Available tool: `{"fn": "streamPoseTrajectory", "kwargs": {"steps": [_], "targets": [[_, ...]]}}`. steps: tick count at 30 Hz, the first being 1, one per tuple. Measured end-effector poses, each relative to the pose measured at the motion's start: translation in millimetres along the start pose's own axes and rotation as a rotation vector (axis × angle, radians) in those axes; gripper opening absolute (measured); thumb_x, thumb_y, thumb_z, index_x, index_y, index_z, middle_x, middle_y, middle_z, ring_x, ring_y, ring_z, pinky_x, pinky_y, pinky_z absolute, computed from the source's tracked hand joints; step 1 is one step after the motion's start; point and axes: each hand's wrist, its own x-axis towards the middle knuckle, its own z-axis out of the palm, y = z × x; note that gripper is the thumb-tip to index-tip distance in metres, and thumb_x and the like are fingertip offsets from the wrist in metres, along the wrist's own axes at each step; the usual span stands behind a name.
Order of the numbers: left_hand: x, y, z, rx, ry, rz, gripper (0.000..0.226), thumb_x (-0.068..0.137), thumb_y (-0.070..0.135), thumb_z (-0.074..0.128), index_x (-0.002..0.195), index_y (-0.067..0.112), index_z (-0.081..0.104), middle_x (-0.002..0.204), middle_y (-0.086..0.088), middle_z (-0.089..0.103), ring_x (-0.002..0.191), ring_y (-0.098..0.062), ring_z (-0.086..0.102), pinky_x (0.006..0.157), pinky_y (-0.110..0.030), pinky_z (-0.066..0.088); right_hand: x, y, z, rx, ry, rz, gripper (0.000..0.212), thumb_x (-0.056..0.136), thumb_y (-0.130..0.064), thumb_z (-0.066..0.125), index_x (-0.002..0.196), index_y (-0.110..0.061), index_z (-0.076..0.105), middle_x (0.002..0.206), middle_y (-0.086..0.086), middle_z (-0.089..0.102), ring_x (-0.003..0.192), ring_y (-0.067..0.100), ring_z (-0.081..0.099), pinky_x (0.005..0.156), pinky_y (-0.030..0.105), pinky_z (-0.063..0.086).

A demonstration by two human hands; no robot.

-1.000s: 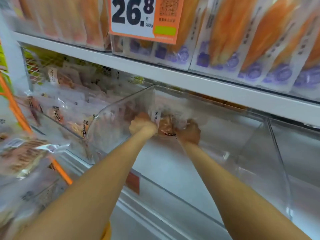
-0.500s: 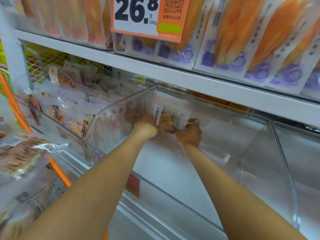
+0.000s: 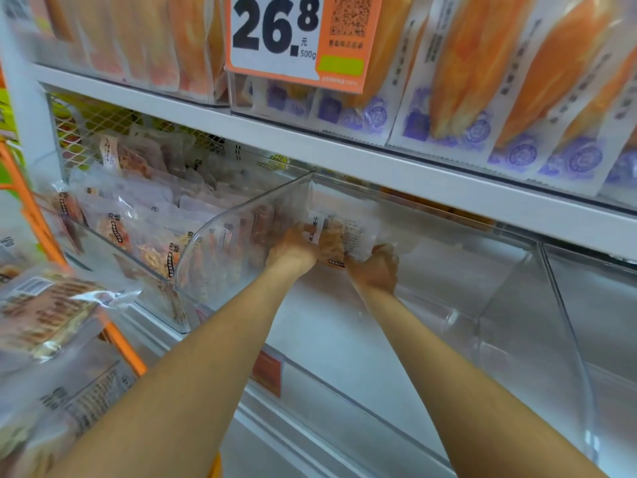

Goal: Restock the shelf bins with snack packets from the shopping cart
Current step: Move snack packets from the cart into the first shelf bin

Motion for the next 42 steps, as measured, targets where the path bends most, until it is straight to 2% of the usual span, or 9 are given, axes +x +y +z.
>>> {"fn": "streamPoseTrajectory", "kwargs": {"steps": [10, 15, 20, 26, 30, 35, 38, 40, 42], "targets": [[-29, 21, -17, 0.043, -0.13, 0.0, 0.044, 0.097, 0.006, 0.042, 0.141, 0.016, 0.043, 0.144, -0.011, 0.045, 0.126, -0.03, 0.048, 0.096, -0.035, 0.047, -16, -14, -23, -0.045, -0.147, 0.19, 0.092, 0.083, -0.044, 0.069, 0.146, -0.001, 0.018, 0.145, 0.02, 0.032, 0.113, 0.037, 0.058, 0.09, 0.044, 0.053], [-77, 36, -51, 0.032, -0.038, 0.001, 0.034, 0.088, 0.012, 0.058, 0.12, 0.001, 0.059, 0.121, -0.019, 0.062, 0.109, -0.036, 0.06, 0.093, -0.044, 0.052, -56, -34, -63, -0.067, -0.339, 0.003, 0.039, 0.086, -0.032, 0.067, 0.107, 0.001, 0.065, 0.088, 0.011, 0.063, 0.079, 0.027, 0.063, 0.07, 0.032, 0.049], [-147, 42, -99, 0.116, -0.019, 0.108, 0.02, 0.093, 0.005, 0.05, 0.096, 0.016, 0.066, 0.118, -0.013, 0.065, 0.11, -0.032, 0.06, 0.086, -0.035, 0.05, -114, -53, -96, -0.003, -0.515, -0.083, 0.013, 0.093, -0.017, 0.058, 0.102, -0.01, 0.064, 0.07, -0.001, 0.058, 0.054, 0.009, 0.045, 0.046, 0.017, 0.034], [-239, 11, -171, 0.38, 0.094, 0.158, 0.026, 0.094, 0.011, 0.048, 0.096, 0.03, 0.064, 0.115, -0.002, 0.065, 0.104, -0.025, 0.061, 0.089, -0.038, 0.05, -192, -80, -109, 0.094, -0.648, -0.227, 0.005, 0.093, -0.009, 0.057, 0.091, -0.007, 0.061, 0.071, 0.004, 0.058, 0.056, 0.011, 0.048, 0.047, 0.017, 0.036], [-291, -27, -186, 0.52, 0.258, 0.079, 0.034, 0.092, 0.011, 0.05, 0.124, 0.019, 0.059, 0.128, -0.006, 0.06, 0.115, -0.028, 0.057, 0.092, -0.038, 0.048, -245, -75, -82, 0.183, -0.654, -0.335, 0.007, 0.091, -0.007, 0.059, 0.09, -0.009, 0.066, 0.077, -0.002, 0.062, 0.073, 0.013, 0.057, 0.061, 0.014, 0.044], [-322, -61, -189, 0.757, 0.335, 0.106, 0.03, 0.096, 0.023, 0.047, 0.123, 0.019, 0.061, 0.128, -0.008, 0.059, 0.126, -0.029, 0.043, 0.101, -0.038, 0.036, -289, -56, -37, -0.093, -0.535, -0.591, 0.031, 0.089, -0.043, 0.059, 0.111, -0.022, 0.065, 0.107, -0.007, 0.066, 0.104, 0.012, 0.058, 0.098, 0.036, 0.038], [-328, -69, -195, 0.728, 0.185, 0.136, 0.034, 0.099, 0.03, 0.045, 0.131, 0.023, 0.055, 0.144, -0.003, 0.045, 0.139, -0.025, 0.027, 0.112, -0.04, 0.024, -297, -58, -32, -0.323, -0.43, -0.712, 0.054, 0.089, -0.055, 0.052, 0.133, -0.024, 0.051, 0.124, 0.0, 0.06, 0.118, 0.019, 0.052, 0.097, 0.037, 0.033], [-336, -76, -195, 0.647, 0.24, 0.175, 0.035, 0.098, 0.029, 0.049, 0.133, 0.027, 0.053, 0.15, 0.0, 0.038, 0.142, -0.022, 0.023, 0.116, -0.041, 0.019, -293, -56, -32, -0.458, -0.489, -0.774, 0.066, 0.091, -0.058, 0.047, 0.148, -0.032, 0.029, 0.134, -0.001, 0.054, 0.122, 0.022, 0.049, 0.095, 0.038, 0.032], [-345, -83, -194, 0.629, 0.379, 0.188, 0.034, 0.097, 0.027, 0.051, 0.131, 0.028, 0.056, 0.147, 0.003, 0.042, 0.139, -0.021, 0.029, 0.115, -0.04, 0.021, -286, -57, -35, -0.423, -0.572, -0.759, 0.061, 0.092, -0.053, 0.05, 0.148, -0.035, 0.03, 0.128, -0.006, 0.059, 0.109, 0.017, 0.056, 0.089, 0.034, 0.036]]}}
